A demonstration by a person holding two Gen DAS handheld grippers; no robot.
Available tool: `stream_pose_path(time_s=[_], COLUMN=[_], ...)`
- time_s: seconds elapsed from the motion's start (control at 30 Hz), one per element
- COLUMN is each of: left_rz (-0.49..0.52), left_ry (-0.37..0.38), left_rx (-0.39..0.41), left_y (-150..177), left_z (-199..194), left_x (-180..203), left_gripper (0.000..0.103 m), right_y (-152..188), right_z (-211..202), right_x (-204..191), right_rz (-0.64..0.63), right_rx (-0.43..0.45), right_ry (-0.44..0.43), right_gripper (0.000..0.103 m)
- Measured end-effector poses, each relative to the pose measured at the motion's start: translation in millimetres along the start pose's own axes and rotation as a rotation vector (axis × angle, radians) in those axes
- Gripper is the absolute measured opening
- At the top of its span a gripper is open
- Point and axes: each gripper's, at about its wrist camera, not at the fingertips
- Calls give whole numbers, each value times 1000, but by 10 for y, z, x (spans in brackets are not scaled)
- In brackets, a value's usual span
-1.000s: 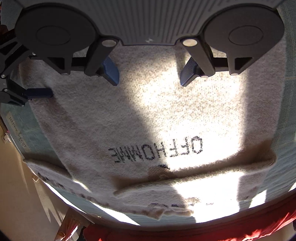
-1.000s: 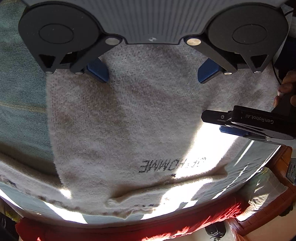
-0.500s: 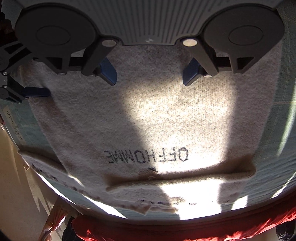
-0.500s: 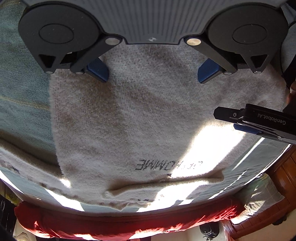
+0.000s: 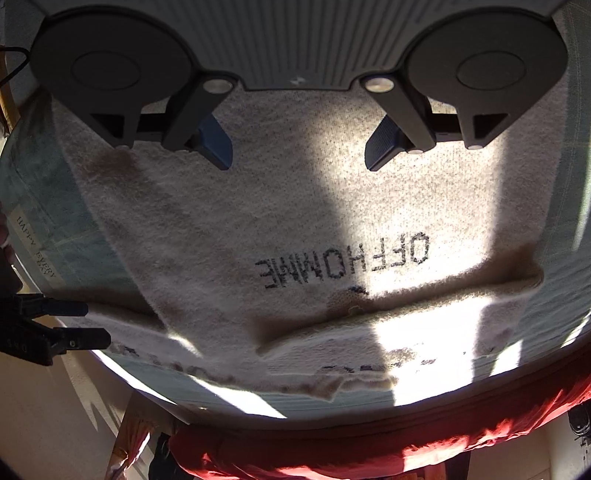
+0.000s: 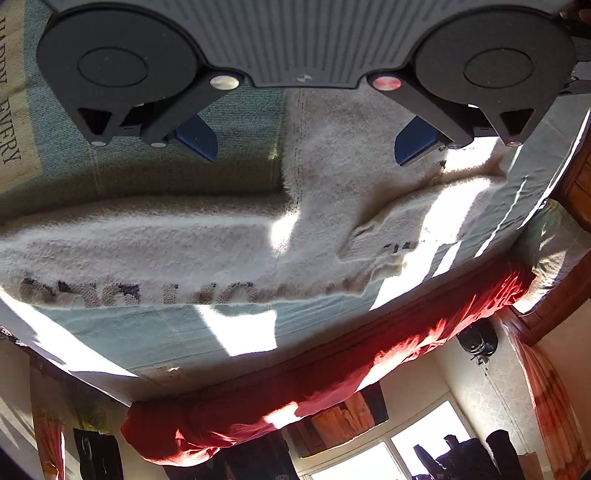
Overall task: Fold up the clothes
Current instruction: 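Roll the right tool and lower it onto the other sleeve cuff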
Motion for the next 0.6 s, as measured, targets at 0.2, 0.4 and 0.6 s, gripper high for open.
stream_pose_path(time_s=[0.2, 0.4, 0.6], left_rz=[65, 104, 128], left_ry=[-2, -12, -14], left_rx=[-12, -20, -38], left_y=[-24, -18, -17], left_z=[31, 70, 145], left_x=[166, 249, 305], left_gripper=[79, 80, 80], right_y=[-537, -643, -605], right_z=[353, 690, 863], right_x=[465, 691, 829], right_rz=[116, 146, 138], right_rx=[39, 10, -29], right_ry=[32, 55, 86], right_gripper=[103, 103, 103])
Point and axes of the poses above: each gripper's, at about its wrist camera, not at the fingertips, and z roughly the way its jaws point, x to its right, y to its underside, and after that the axes turned 3 degrees about -z, right-handed
